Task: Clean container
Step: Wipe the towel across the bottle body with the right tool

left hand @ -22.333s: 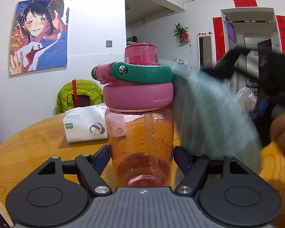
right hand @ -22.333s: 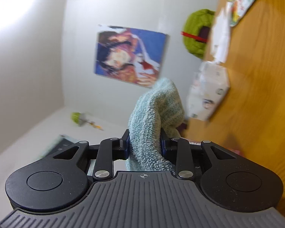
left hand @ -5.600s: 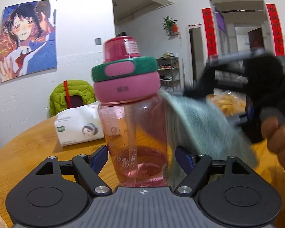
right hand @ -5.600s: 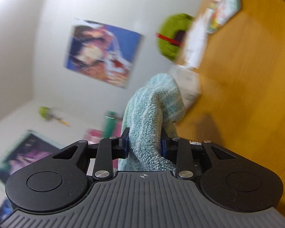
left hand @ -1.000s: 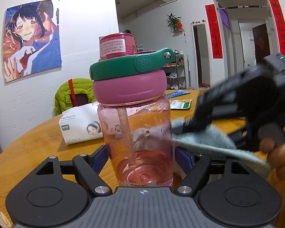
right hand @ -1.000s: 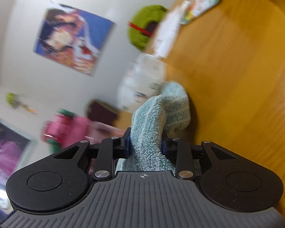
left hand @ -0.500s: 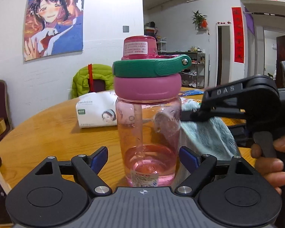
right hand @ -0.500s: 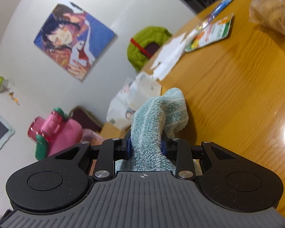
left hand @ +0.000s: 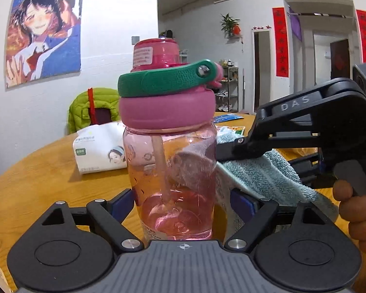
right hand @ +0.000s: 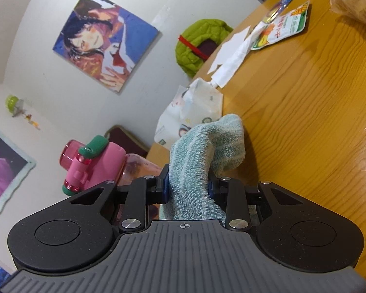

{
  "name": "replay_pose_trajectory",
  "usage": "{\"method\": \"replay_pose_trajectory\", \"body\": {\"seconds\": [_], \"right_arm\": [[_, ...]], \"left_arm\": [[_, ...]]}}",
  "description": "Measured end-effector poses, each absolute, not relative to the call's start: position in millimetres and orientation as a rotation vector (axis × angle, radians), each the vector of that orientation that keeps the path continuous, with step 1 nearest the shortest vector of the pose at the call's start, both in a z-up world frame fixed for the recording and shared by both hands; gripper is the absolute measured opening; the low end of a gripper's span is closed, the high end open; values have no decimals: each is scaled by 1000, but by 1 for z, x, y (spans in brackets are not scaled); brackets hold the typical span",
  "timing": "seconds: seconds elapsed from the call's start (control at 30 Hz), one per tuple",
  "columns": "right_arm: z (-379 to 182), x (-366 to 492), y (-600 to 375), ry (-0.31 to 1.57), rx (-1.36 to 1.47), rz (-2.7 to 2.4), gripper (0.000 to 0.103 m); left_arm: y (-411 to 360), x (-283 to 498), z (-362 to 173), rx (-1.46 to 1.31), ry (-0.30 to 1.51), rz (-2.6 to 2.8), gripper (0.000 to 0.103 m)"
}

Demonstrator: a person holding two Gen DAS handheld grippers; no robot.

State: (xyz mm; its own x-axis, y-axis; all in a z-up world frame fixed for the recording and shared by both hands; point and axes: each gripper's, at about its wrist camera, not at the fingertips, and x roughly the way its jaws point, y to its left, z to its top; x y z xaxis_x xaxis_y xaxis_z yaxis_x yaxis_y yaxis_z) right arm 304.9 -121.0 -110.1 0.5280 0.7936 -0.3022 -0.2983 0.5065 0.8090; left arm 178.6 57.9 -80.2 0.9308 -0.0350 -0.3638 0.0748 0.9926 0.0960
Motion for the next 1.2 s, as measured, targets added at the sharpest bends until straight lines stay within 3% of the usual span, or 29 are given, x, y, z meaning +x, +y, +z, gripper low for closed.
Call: {"method": "replay_pose_trajectory", "body": {"seconds": [0.23,0.37,0.5,0.73,0.9,1.07,1.2], "right_arm": [[-111,303,-118,745,740,706,31],[-111,297,-142,576,1039,897,31],[-132,308,-144,642,1245,980,31],[-155,320,-126,926,1054,720,31],[-149,319,-125,897,1011,719,31],[-123,307,-143,639,1189,960,31],[-139,315,-136,778,1221,888,31]], "left_arm": [[57,177,-81,125,365,-54,80],[58,177,-81,122,366,-54,80],[58,176,-82,129,364,-53,80],[56,177,-83,137,366,-52,80],[55,177,-83,133,365,-54,80],[54,177,-83,135,365,-56,80],[53,177,-84,139,365,-57,80]]}}
